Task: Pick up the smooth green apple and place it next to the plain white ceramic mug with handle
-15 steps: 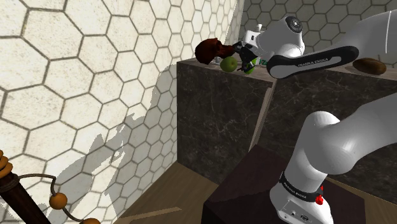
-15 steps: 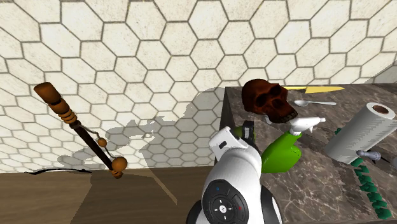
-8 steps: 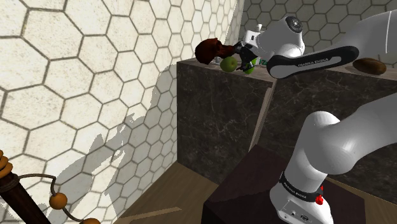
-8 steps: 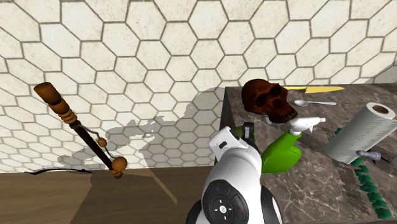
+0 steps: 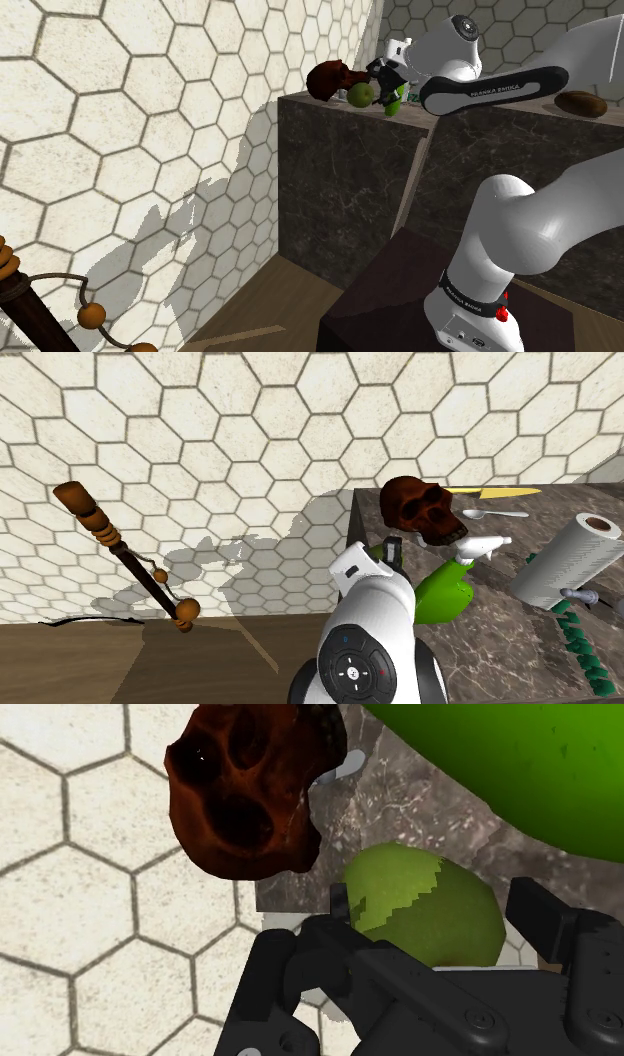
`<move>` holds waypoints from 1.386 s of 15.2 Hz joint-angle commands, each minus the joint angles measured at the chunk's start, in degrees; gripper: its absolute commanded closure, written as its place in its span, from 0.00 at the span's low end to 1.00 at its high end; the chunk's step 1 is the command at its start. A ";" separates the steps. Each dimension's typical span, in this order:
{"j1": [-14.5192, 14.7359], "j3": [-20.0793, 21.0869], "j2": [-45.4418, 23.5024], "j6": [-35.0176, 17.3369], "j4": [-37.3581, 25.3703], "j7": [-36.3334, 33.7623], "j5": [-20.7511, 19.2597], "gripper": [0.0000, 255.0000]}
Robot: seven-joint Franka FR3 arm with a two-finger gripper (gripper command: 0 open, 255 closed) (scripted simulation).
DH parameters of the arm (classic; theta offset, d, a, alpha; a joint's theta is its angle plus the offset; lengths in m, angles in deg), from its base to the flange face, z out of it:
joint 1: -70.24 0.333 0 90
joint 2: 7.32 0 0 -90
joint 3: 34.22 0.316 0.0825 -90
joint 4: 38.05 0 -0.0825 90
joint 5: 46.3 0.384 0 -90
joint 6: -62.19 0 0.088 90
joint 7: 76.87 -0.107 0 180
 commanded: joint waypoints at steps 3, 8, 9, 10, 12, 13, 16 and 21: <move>1.56 0.95 1.59 3.69 -2.10 2.14 2.58 1.00; 3.26 2.16 2.80 7.76 -5.03 4.29 5.34 1.00; 3.58 2.40 2.97 8.54 -5.66 4.68 5.85 1.00; 3.89 2.64 3.12 9.30 -6.30 5.07 6.36 1.00; 4.51 3.12 3.34 10.80 -7.61 5.81 7.34 1.00; 4.82 3.35 3.43 11.54 -8.28 6.16 7.81 1.00; 5.70 4.04 3.56 13.69 -10.36 7.19 9.19 1.00; 7.12 5.11 3.44 17.14 -14.05 8.80 11.32 1.00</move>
